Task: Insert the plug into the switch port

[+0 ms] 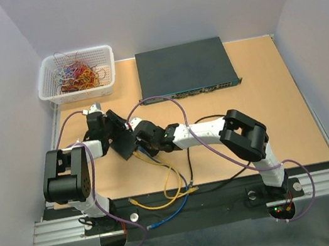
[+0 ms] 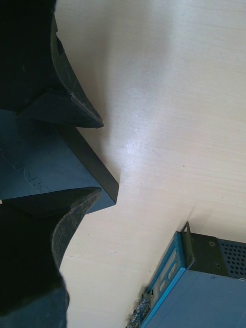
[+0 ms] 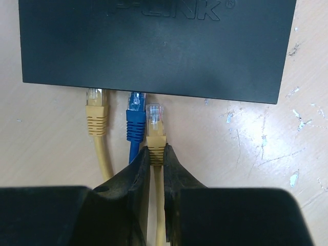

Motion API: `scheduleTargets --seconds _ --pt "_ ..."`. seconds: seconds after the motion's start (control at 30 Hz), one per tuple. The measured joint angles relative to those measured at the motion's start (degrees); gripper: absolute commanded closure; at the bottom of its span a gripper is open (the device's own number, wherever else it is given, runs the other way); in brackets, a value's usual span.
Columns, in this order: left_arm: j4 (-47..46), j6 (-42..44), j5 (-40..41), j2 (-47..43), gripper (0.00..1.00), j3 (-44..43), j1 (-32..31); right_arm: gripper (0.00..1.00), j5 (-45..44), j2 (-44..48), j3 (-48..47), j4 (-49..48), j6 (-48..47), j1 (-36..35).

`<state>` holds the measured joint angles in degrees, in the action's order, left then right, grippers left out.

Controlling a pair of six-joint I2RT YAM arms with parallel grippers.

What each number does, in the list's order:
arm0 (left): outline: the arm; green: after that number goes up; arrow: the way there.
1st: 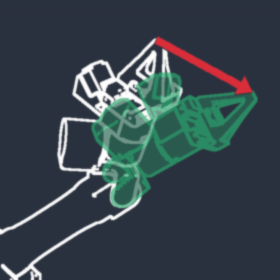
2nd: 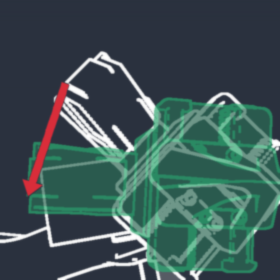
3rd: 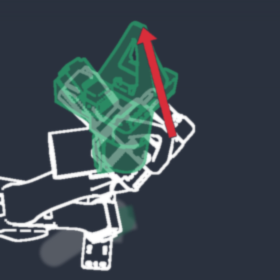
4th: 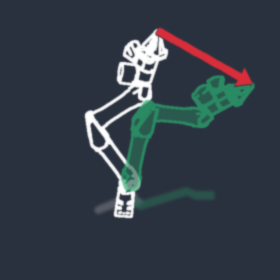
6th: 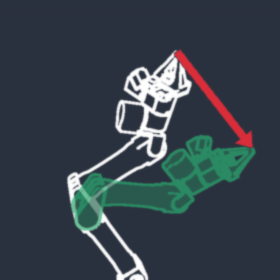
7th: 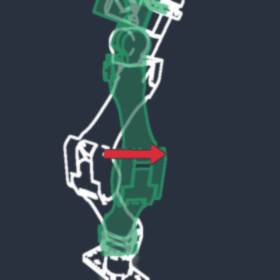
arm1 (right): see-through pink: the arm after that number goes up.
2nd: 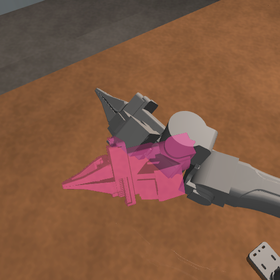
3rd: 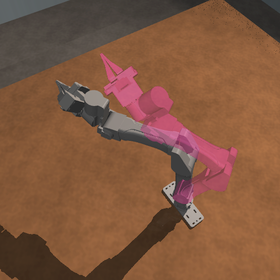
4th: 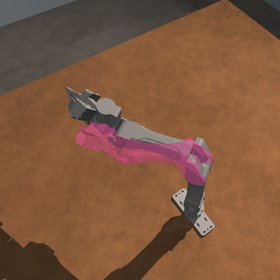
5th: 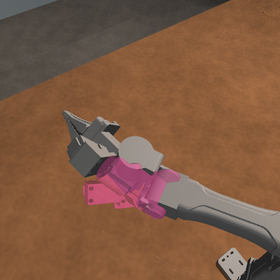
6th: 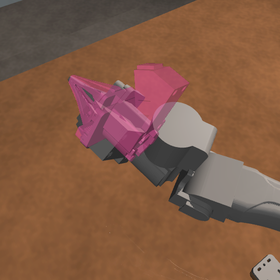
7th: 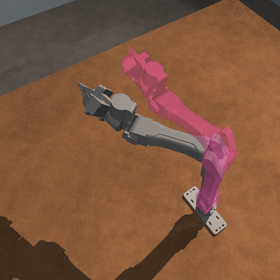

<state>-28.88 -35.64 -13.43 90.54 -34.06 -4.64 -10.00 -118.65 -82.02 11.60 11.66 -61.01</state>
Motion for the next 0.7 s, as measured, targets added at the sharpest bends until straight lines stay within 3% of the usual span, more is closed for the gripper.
scheduleTargets --seconds 0.7 --pt "0.1 0.1 0.4 0.0 0.41 0.0 0.0 0.99 -5.8 -0.2 -2.3 1.9 0.2 -0.2"
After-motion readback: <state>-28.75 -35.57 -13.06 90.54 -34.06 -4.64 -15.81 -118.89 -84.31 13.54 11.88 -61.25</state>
